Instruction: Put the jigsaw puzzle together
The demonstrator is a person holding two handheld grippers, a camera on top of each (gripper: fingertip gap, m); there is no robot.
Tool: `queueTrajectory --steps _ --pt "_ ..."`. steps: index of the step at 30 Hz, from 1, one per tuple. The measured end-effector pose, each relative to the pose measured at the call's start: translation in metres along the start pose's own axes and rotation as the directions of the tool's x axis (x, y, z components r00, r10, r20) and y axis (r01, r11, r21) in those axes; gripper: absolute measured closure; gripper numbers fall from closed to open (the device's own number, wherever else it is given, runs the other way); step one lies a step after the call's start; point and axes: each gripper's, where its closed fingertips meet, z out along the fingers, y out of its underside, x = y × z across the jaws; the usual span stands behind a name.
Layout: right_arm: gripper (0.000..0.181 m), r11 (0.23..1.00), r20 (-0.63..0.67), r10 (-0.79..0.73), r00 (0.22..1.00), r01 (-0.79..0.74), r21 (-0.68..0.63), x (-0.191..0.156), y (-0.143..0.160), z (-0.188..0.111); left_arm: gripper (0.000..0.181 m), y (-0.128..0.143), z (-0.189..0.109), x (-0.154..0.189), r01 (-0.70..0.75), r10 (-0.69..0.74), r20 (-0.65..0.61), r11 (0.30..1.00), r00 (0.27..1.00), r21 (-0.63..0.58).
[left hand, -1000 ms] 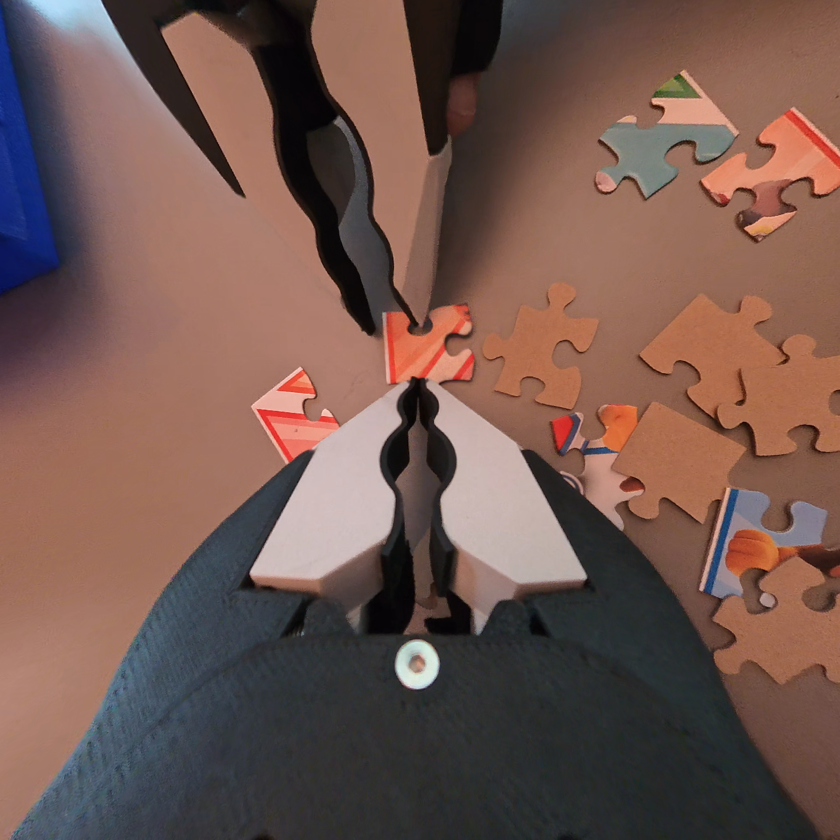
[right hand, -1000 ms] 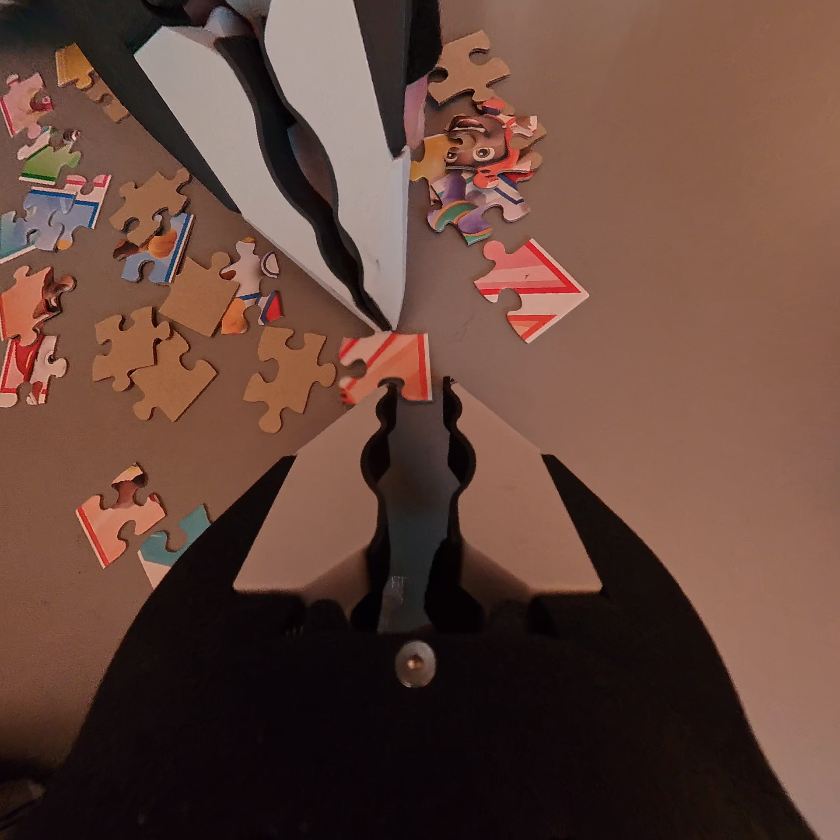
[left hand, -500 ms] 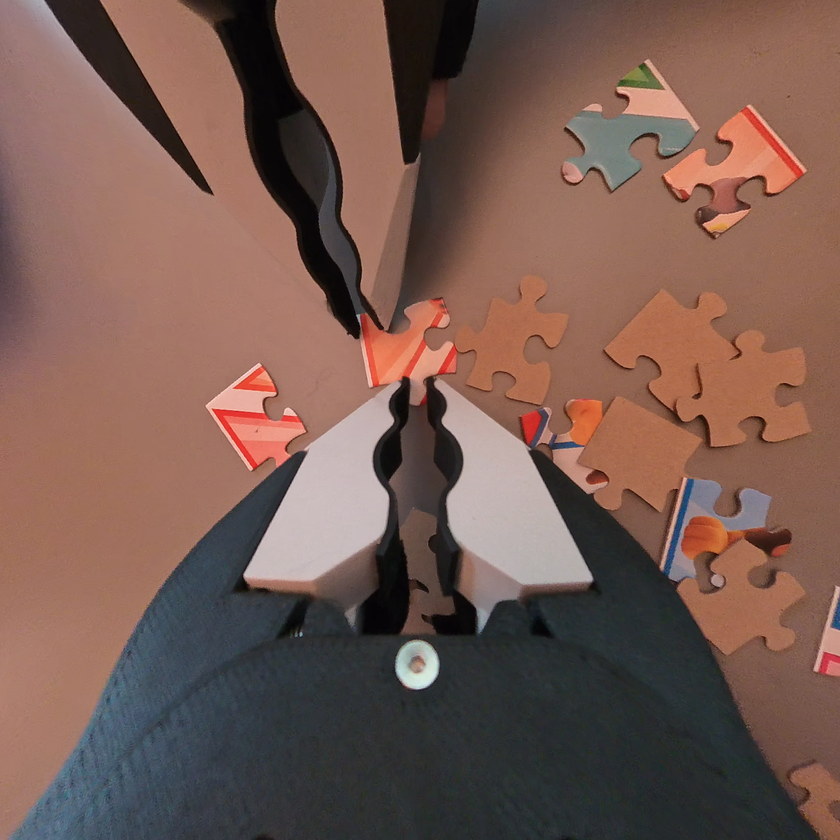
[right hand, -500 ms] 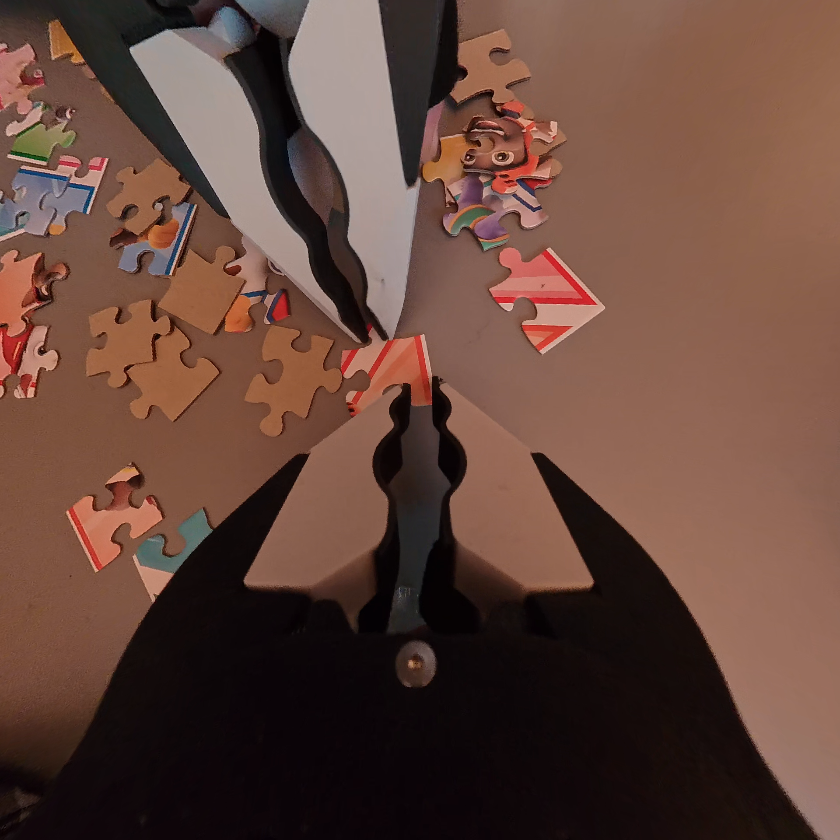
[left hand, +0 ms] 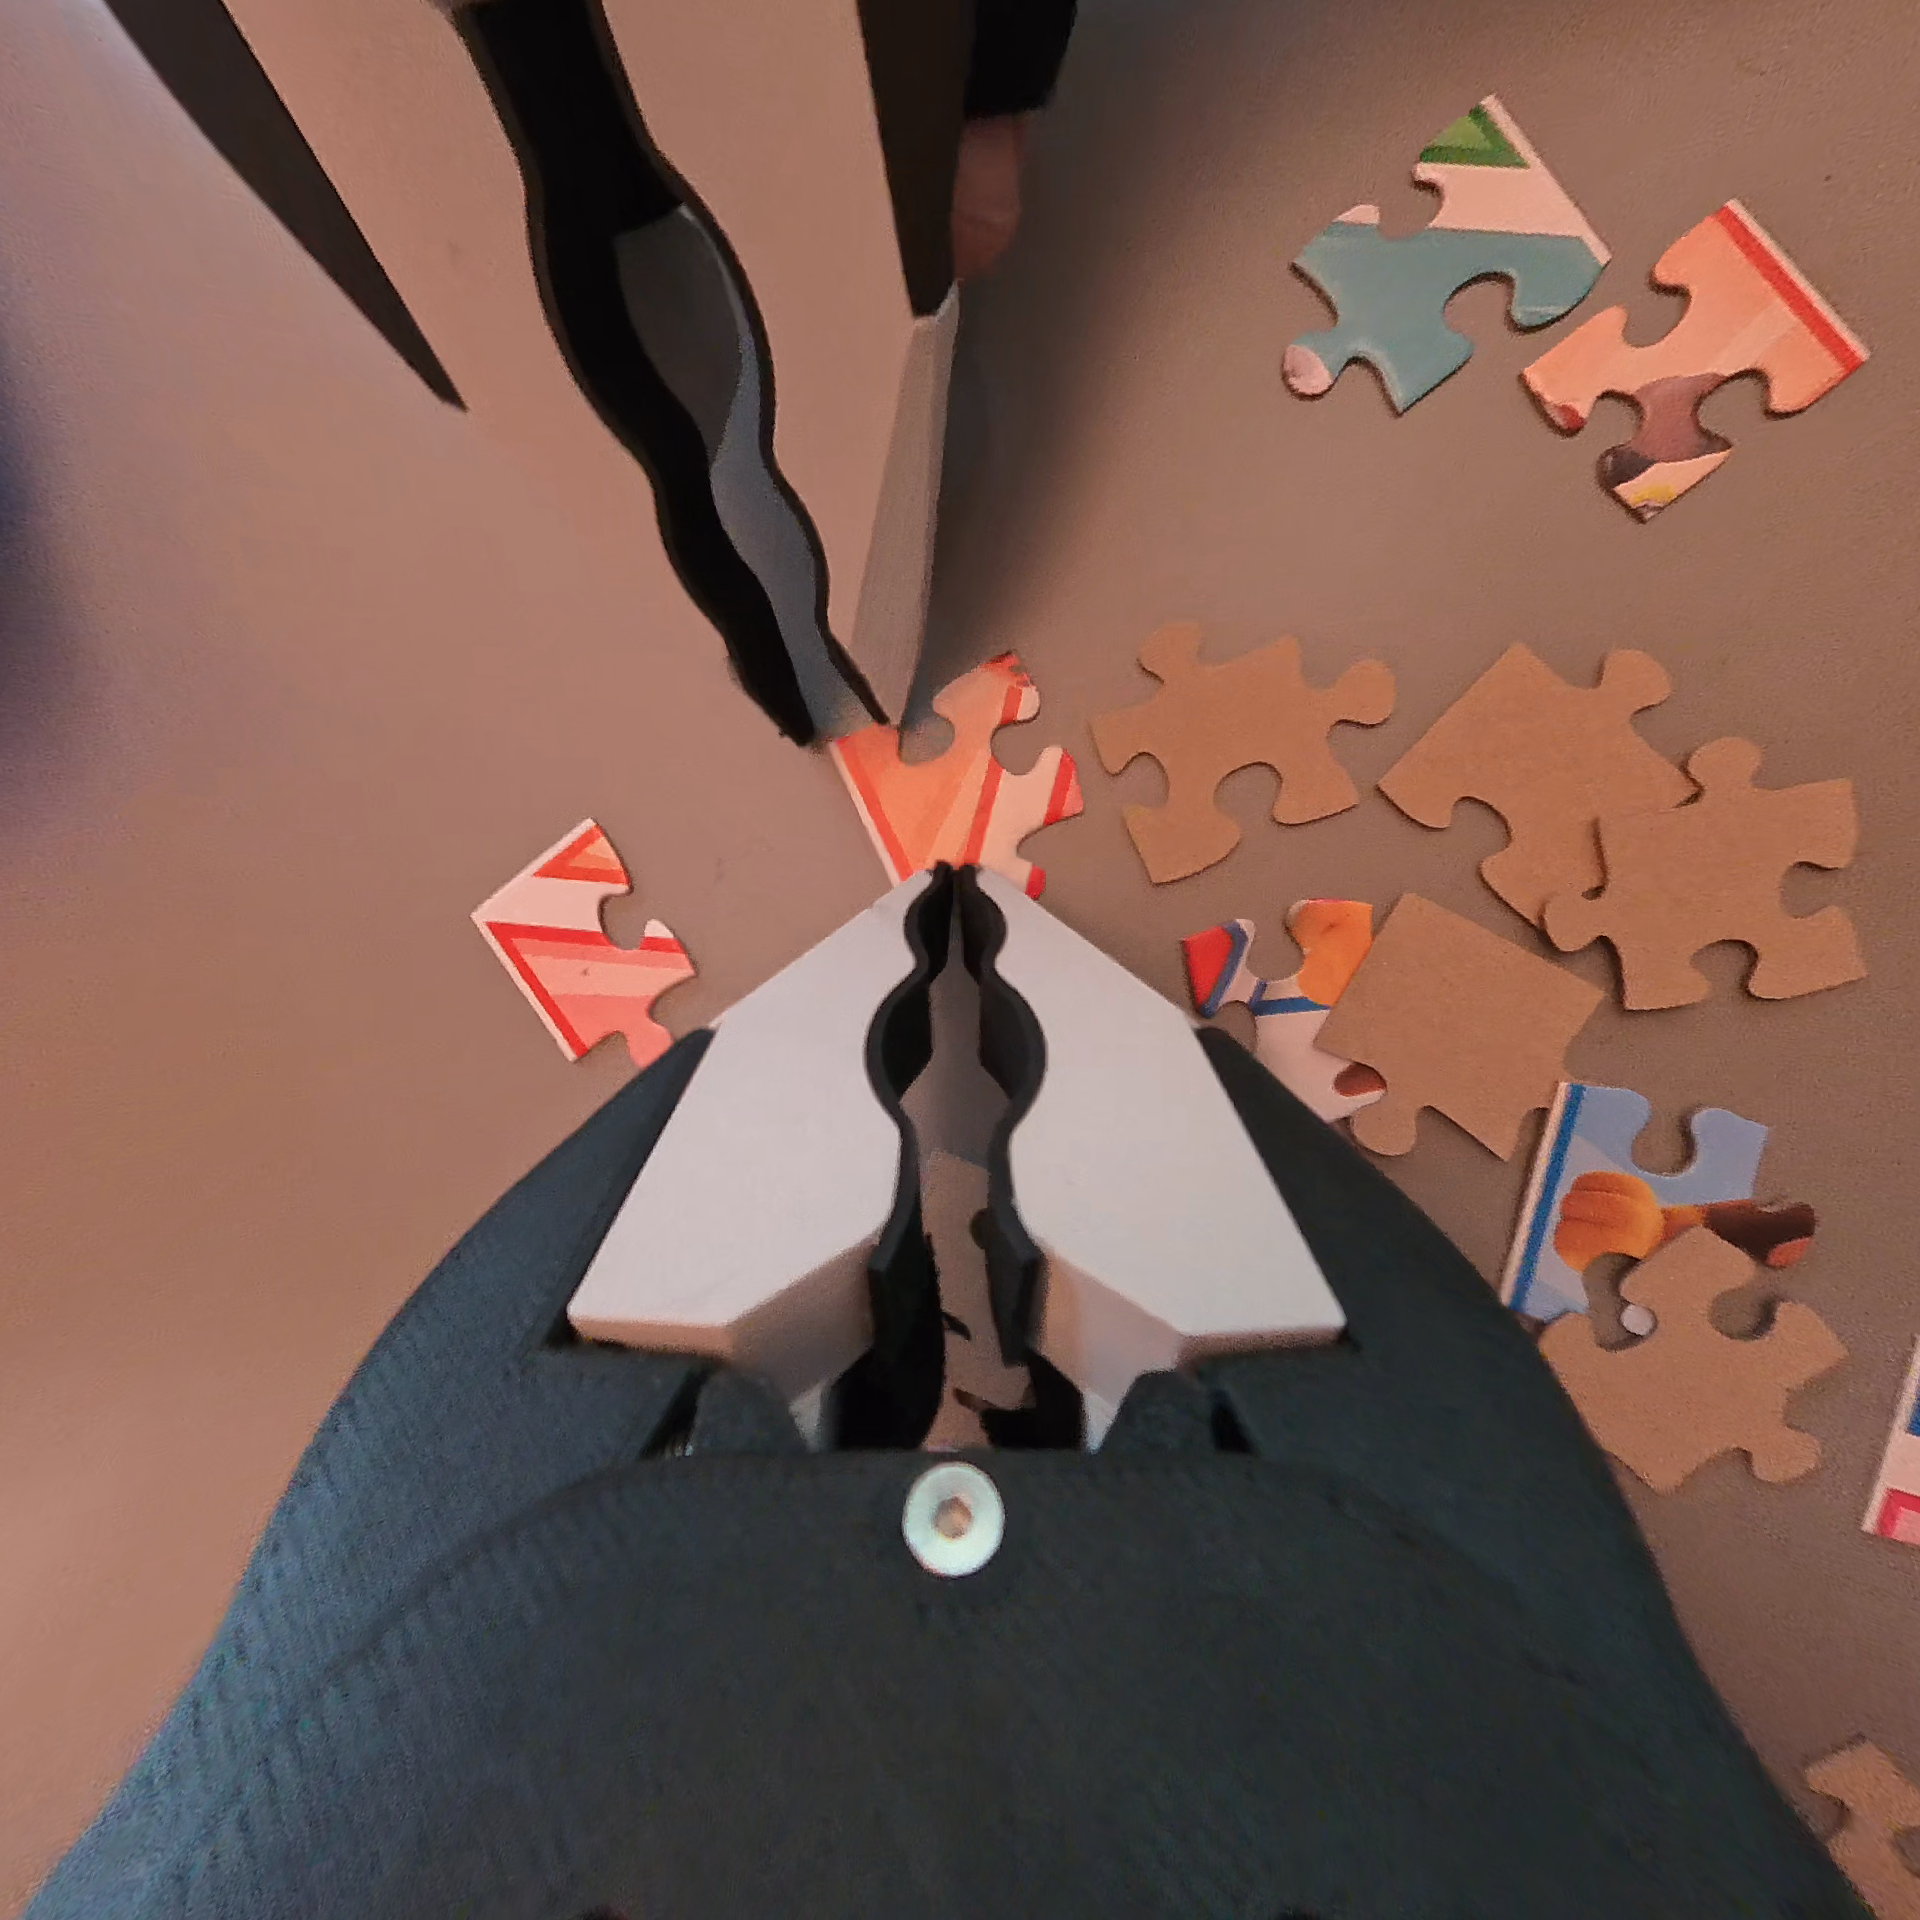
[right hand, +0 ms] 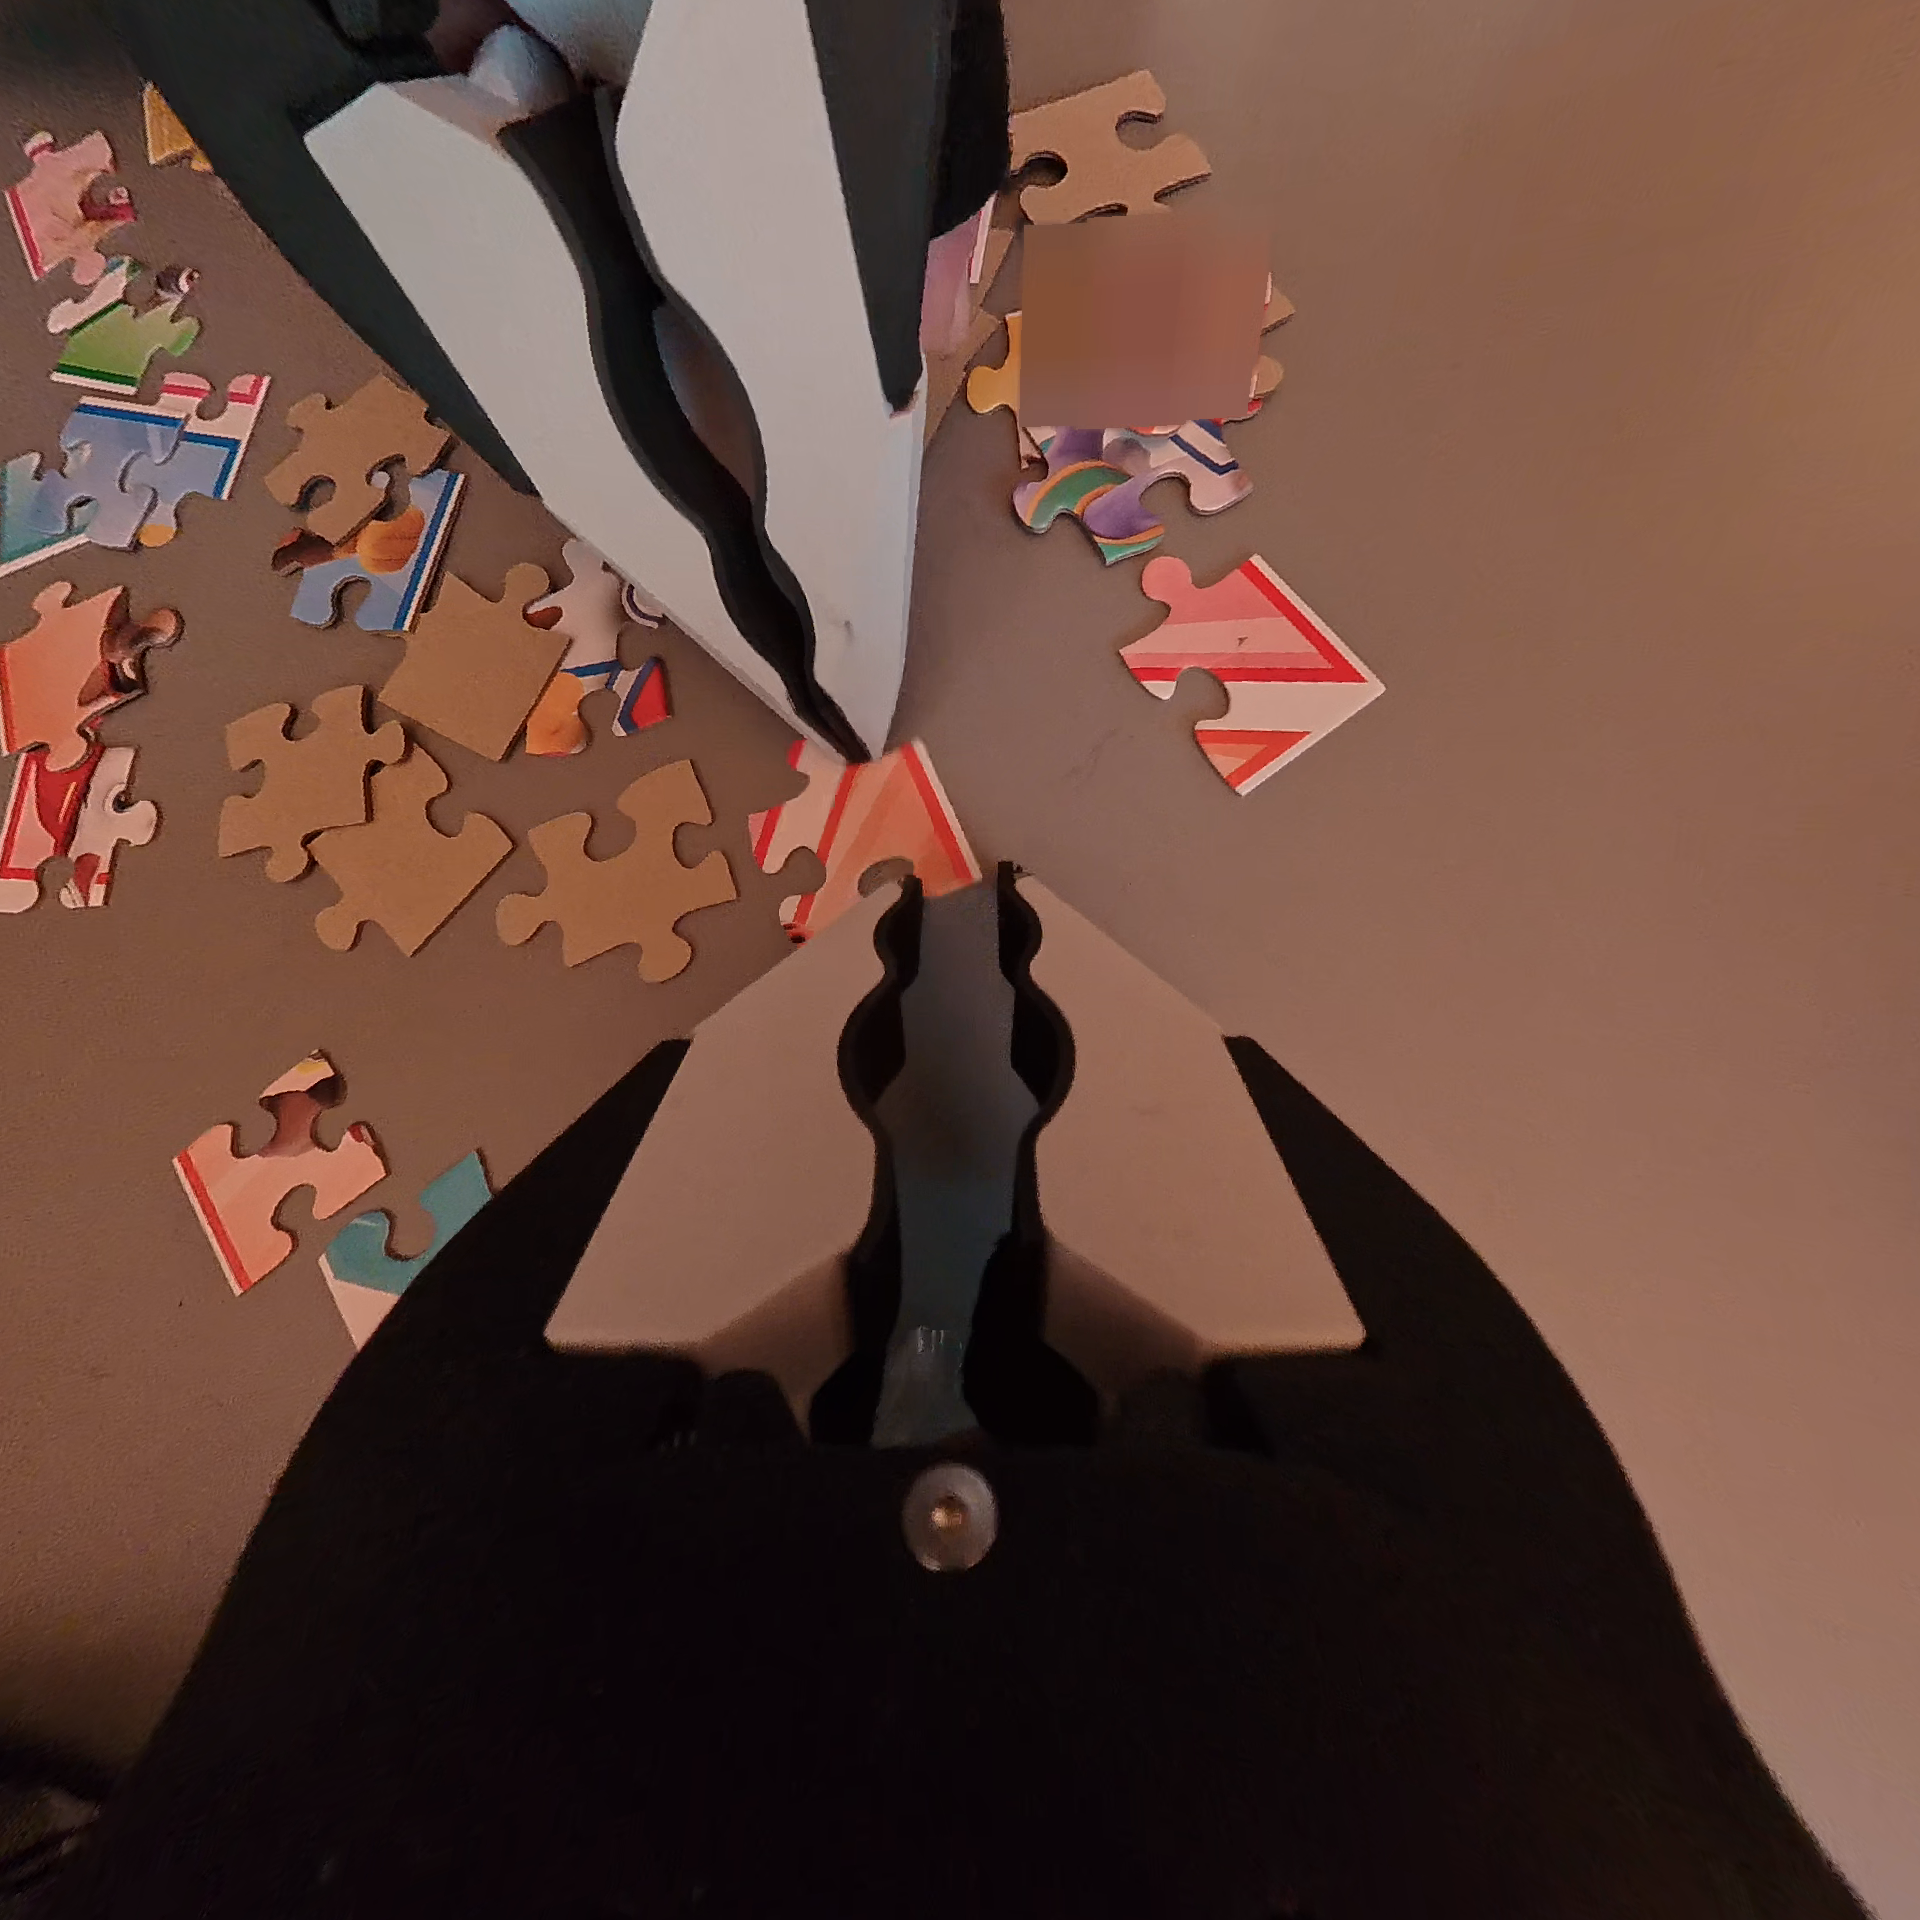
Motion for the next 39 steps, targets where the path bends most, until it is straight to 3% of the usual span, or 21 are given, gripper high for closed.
queueTrajectory --steps 3,7,14,16,20,25,39 --pt "0.169 1.0 -0.007 -0.009 1.0 0.009 -0.008 -0.002 0.001 0.001 0.162 0.001 -0.003 0.007 0.034 -0.033 -0.037 0.999 0.999 0.013" --pt "0.181 0.999 -0.005 -0.032 0.999 0.032 -0.02 -0.007 0.0 0.003 0.167 -0.001 -0.002 0.012 0.048 -0.047 -0.055 0.999 0.997 0.014" --pt "0.181 1.0 -0.018 -0.029 0.999 0.029 -0.002 -0.01 -0.002 0.004 0.17 -0.006 0.0 0.016 0.057 -0.055 -0.039 0.998 0.998 0.033" --pt "0.18 0.999 -0.022 -0.038 0.999 0.038 -0.002 -0.013 -0.003 0.006 0.181 -0.007 -0.001 0.011 0.055 -0.055 -0.005 0.998 0.998 0.044" --pt "0.172 1.0 -0.029 -0.013 0.999 0.013 -0.007 -0.013 0.001 0.001 0.181 -0.007 0.001 0.01 0.074 -0.075 0.003 0.995 0.997 0.061" --pt "0.146 1.0 -0.061 0.009 0.998 -0.01 -0.016 -0.011 0.011 -0.008 0.181 -0.01 0.005 0.001 0.058 -0.061 0.05 0.997 0.997 0.048" --pt "0.149 0.998 -0.21 0.068 0.975 -0.065 0.021 -0.016 0.015 -0.01 0.181 -0.018 0.011 -0.017 0.095 -0.105 0.091 0.99 0.99 0.105"
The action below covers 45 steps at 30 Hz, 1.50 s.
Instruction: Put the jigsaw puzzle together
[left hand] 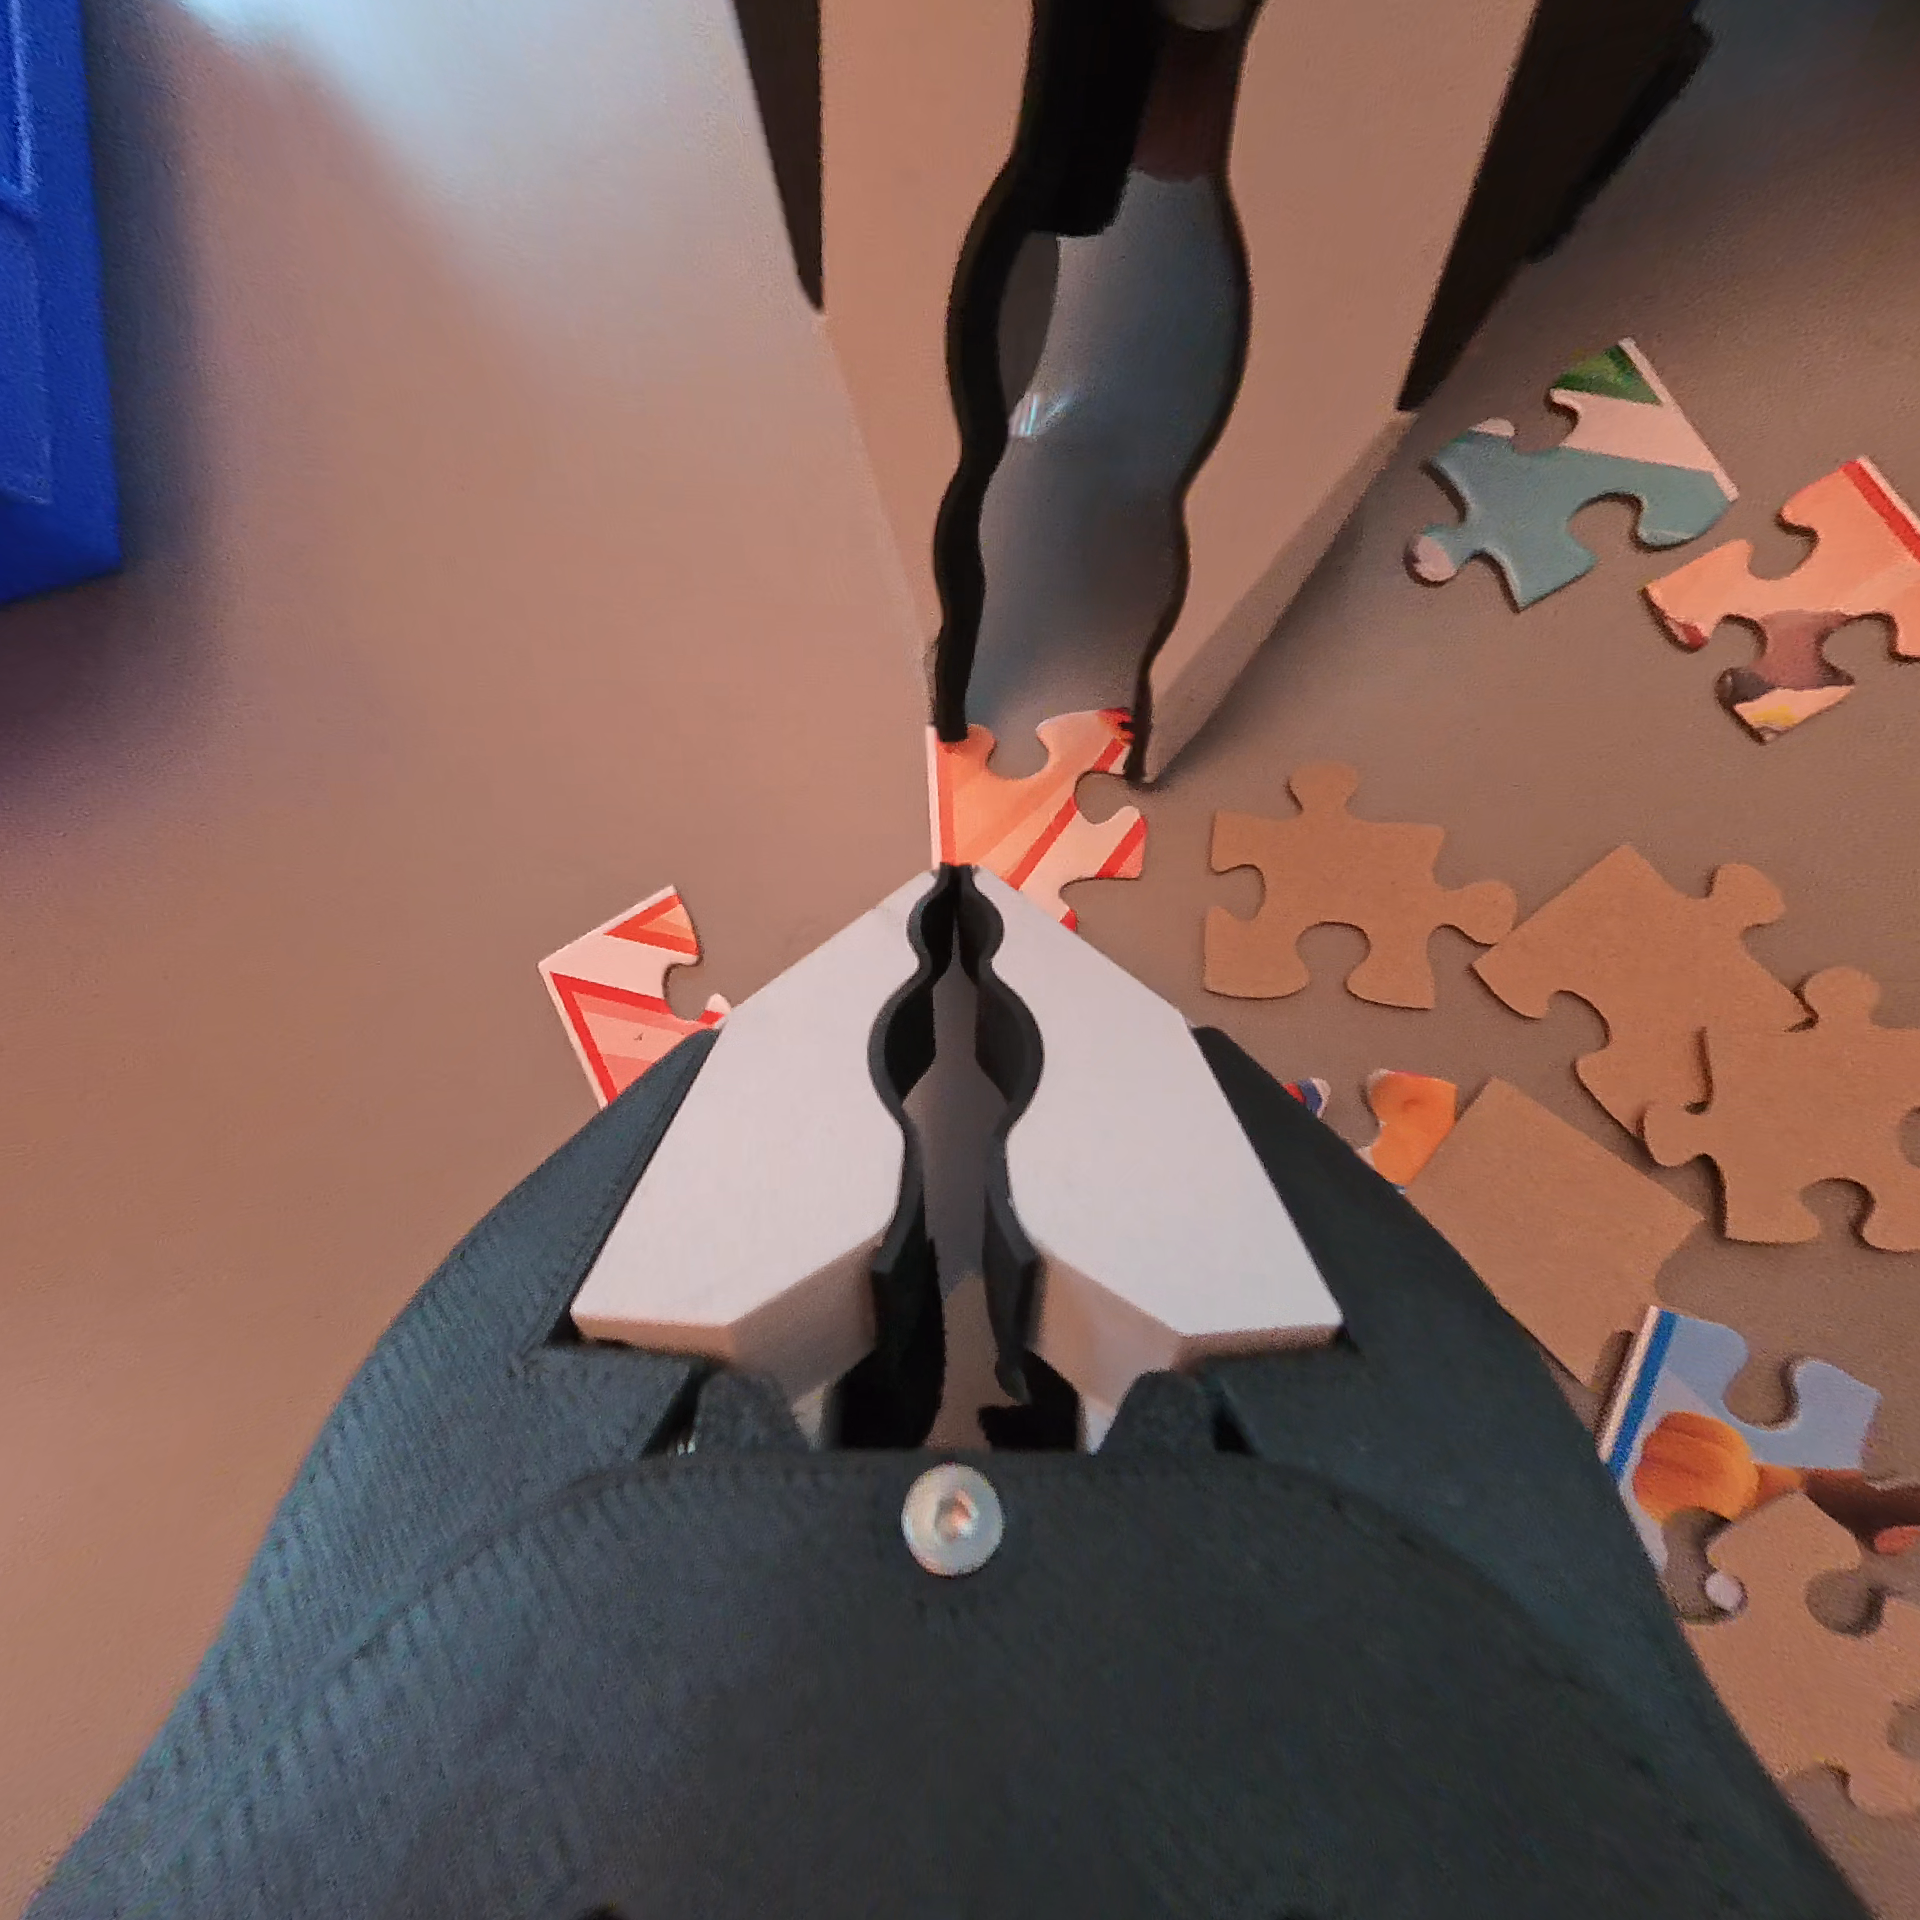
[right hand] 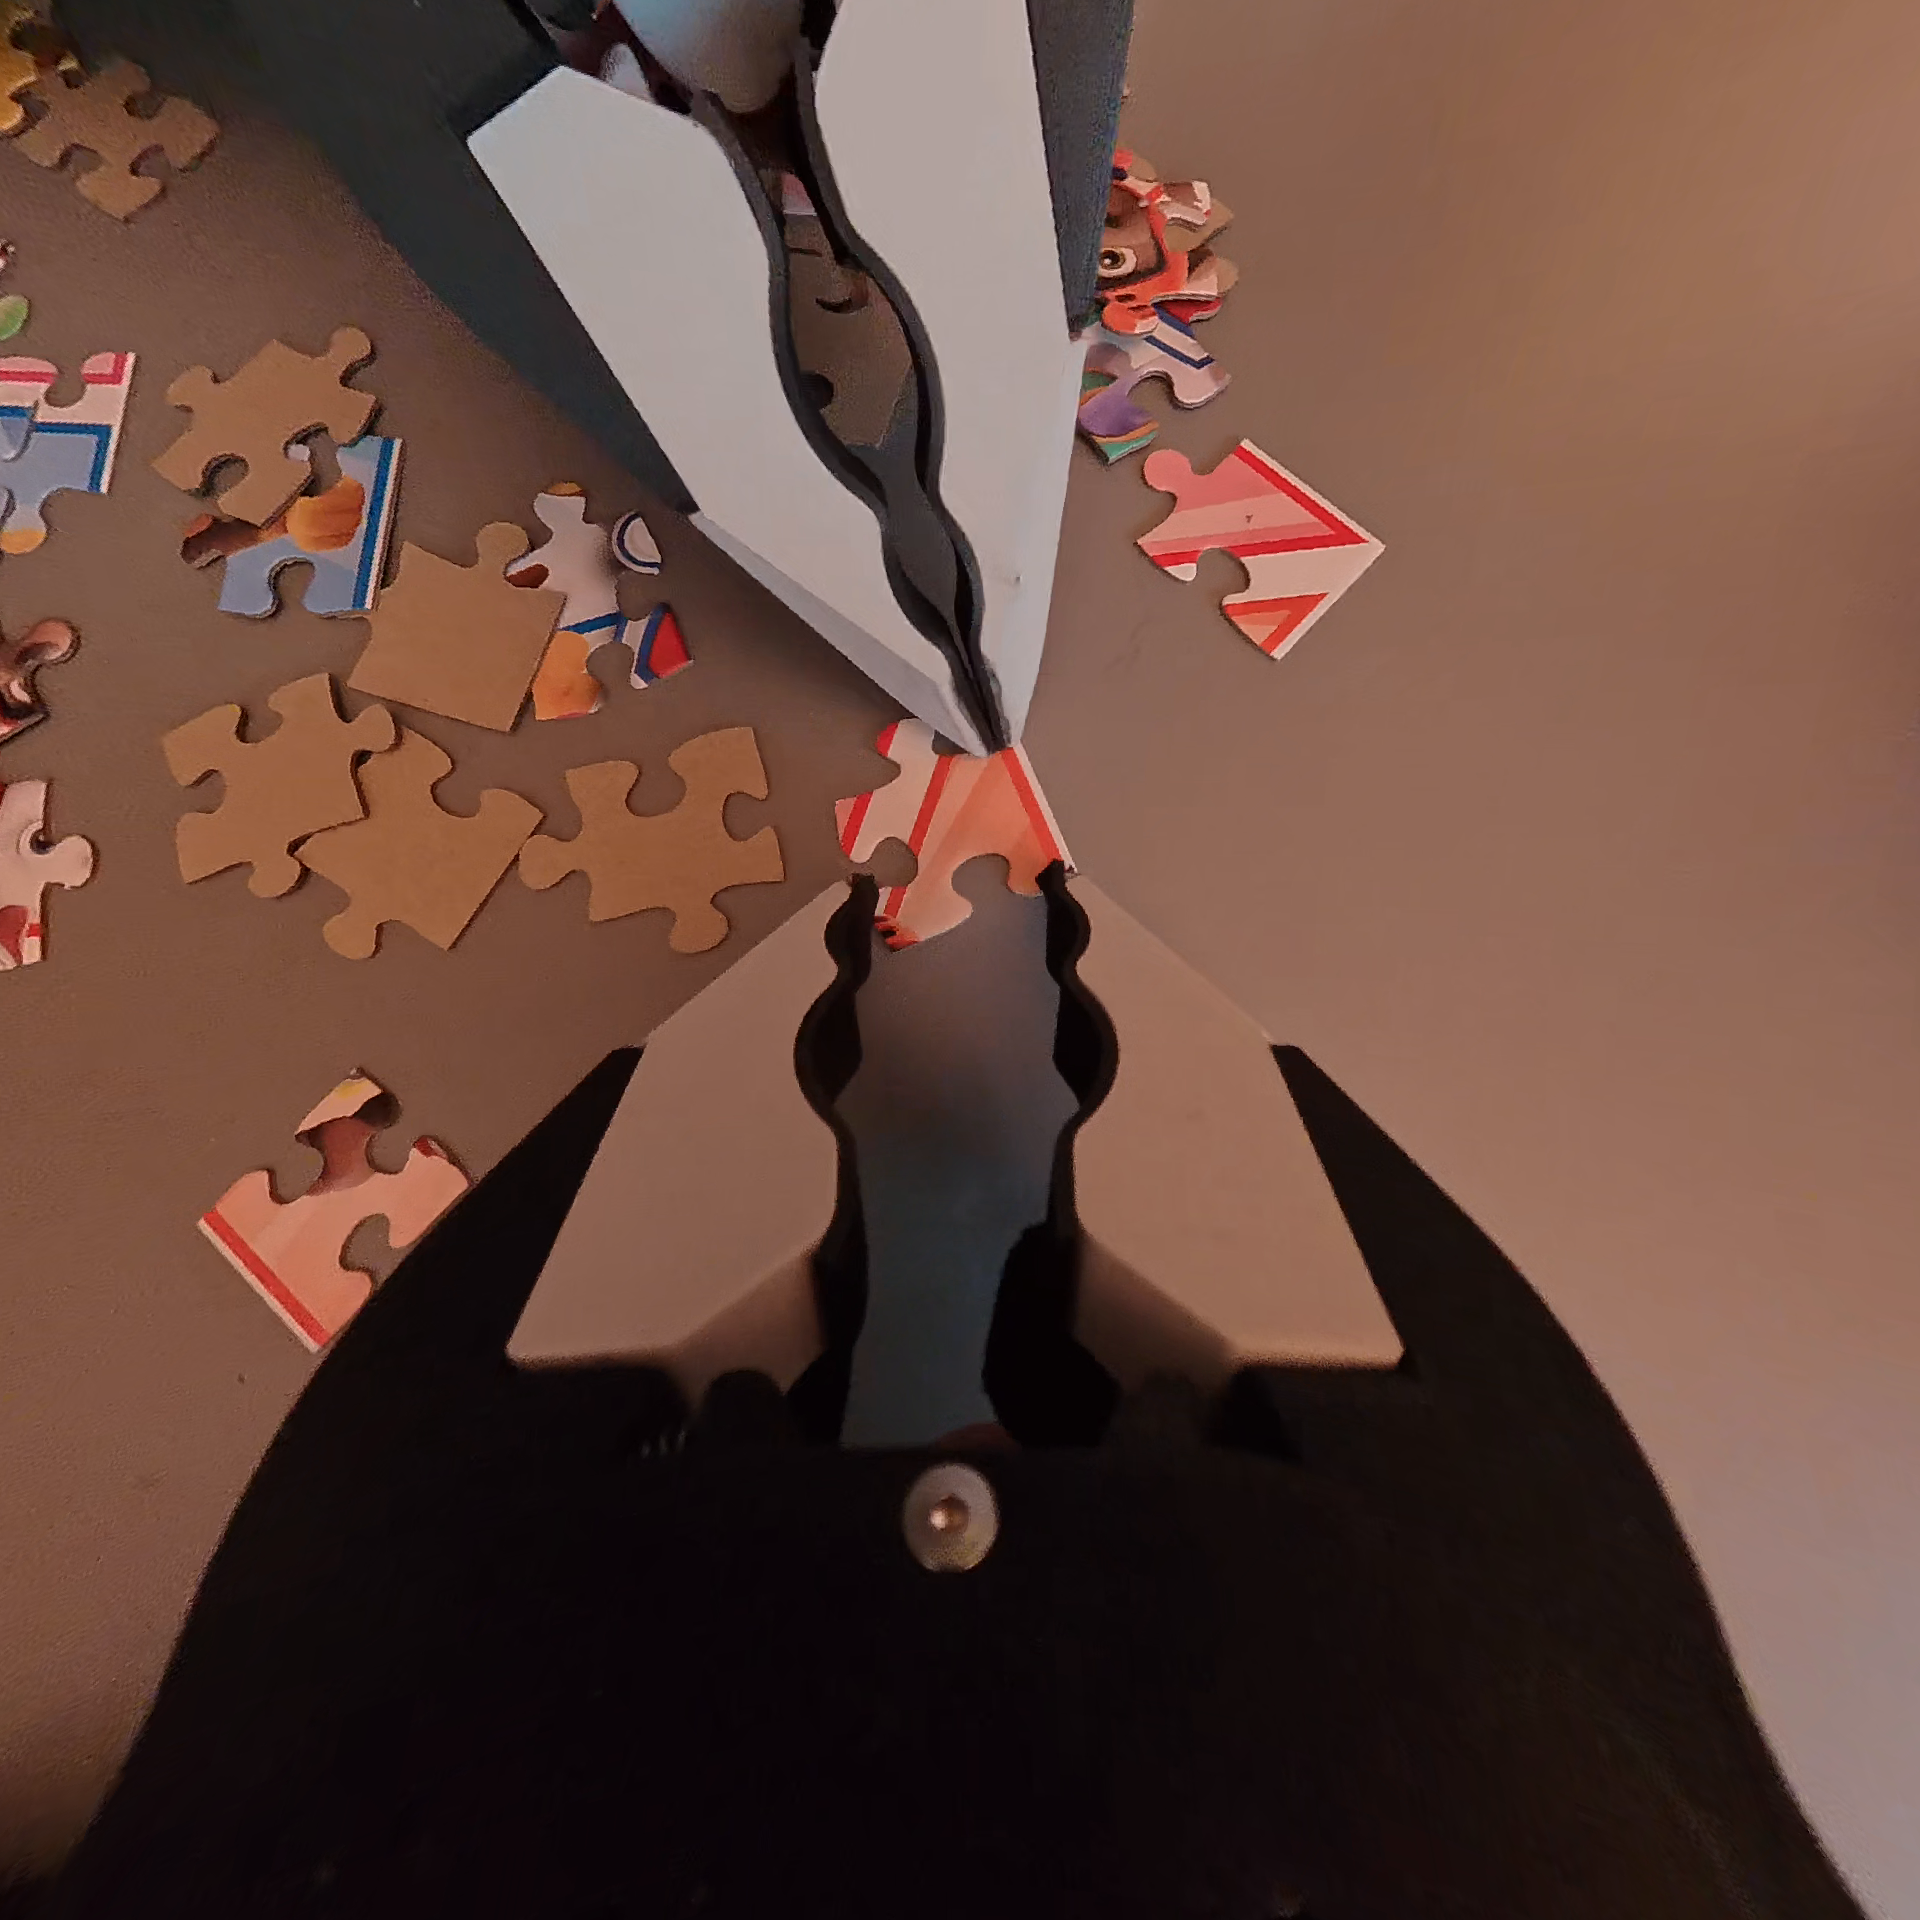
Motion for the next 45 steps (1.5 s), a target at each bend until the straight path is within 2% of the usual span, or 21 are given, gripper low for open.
queueTrajectory --steps 5,6,7,8,10,14,17,20,22,25,29,33,35,40,43,45 --pt "0.148 1.0 -0.079 0.006 0.997 -0.004 0.02 -0.001 0.001 -0.001 0.181 -0.003 0.003 -0.002 0.026 -0.026 -0.015 0.999 1.0 0.031" --pt "0.151 0.999 -0.077 0.006 0.997 -0.003 0.032 -0.005 0.001 -0.001 0.181 -0.005 0.003 -0.002 0.025 -0.024 -0.02 0.999 1.0 0.042" --pt "0.164 0.999 -0.059 -0.003 0.998 0.005 0.037 -0.012 0.001 0.0 0.181 -0.011 0.005 0.002 0.037 -0.034 -0.046 0.997 0.998 0.066" --pt "0.165 0.999 -0.078 -0.01 0.997 0.013 0.035 -0.014 0.0 0.0 0.181 -0.016 0.009 0.006 0.046 -0.04 -0.072 0.996 0.997 0.079" --pt "0.161 1.0 -0.139 -0.019 0.99 0.021 0.012 -0.013 0.0 -0.002 0.181 -0.022 0.015 0.005 0.004 -0.001 -0.05 0.998 0.999 0.069" --pt "0.148 1.0 -0.162 0.021 0.987 -0.021 0.0 -0.016 0.008 -0.009 0.18 -0.031 0.01 0.006 -0.013 0.018 -0.085 0.998 0.996 0.062" --pt "0.13 1.0 -0.198 0.027 0.98 -0.029 -0.008 -0.005 0.01 -0.013 0.175 -0.024 0.004 0.003 0.01 -0.006 -0.123 0.999 0.992 0.032" --pt "0.12 1.0 -0.164 0.025 0.986 -0.027 -0.007 0.0 0.005 -0.007 0.173 -0.021 -0.003 -0.013 0.034 -0.029 -0.1 0.998 0.995 0.045" --pt "0.124 0.999 -0.105 0.034 0.994 -0.037 -0.027 -0.001 0.003 -0.002 0.173 -0.018 -0.013 -0.034 0.055 -0.052 -0.053 0.996 0.997 0.064" --pt "0.142 0.999 -0.065 0.044 0.997 -0.045 -0.023 -0.003 -0.004 0.004 0.172 0.005 -0.017 -0.065 0.095 -0.095 -0.01 0.995 0.995 0.012" --pt "0.143 0.998 -0.084 0.069 0.994 -0.068 0.013 0.002 -0.009 0.009 0.172 0.025 -0.008 -0.07 0.123 -0.125 -0.046 0.991 0.991 -0.048" --pt "0.144 0.998 -0.114 0.064 0.991 -0.061 0.03 0.007 -0.014 0.012 0.174 0.023 -0.007 -0.069 0.148 -0.149 -0.06 0.989 0.987 -0.015" --pt "0.181 1.0 -0.151 0.024 0.988 -0.022 0.016 0.009 -0.015 0.014 0.174 0.023 -0.006 -0.068 0.16 -0.16 -0.059 0.987 0.985 -0.007" --pt "0.18 0.999 -0.164 0.026 0.986 -0.023 0.023 0.012 -0.02 0.017 0.172 0.021 -0.005 -0.062 0.168 -0.167 -0.057 0.986 0.984 0.006" --pt "0.167 0.999 -0.208 0.05 0.977 -0.045 0.03 0.018 -0.02 0.01 0.174 0.016 -0.004 -0.054 0.196 -0.193 -0.081 0.98 0.978 0.024" --pt "0.169 0.997 -0.201 0.083 0.976 -0.08 0.02 0.021 -0.014 0.011 0.177 0.012 -0.001 -0.048 0.202 -0.199 -0.078 0.979 0.977 0.038"
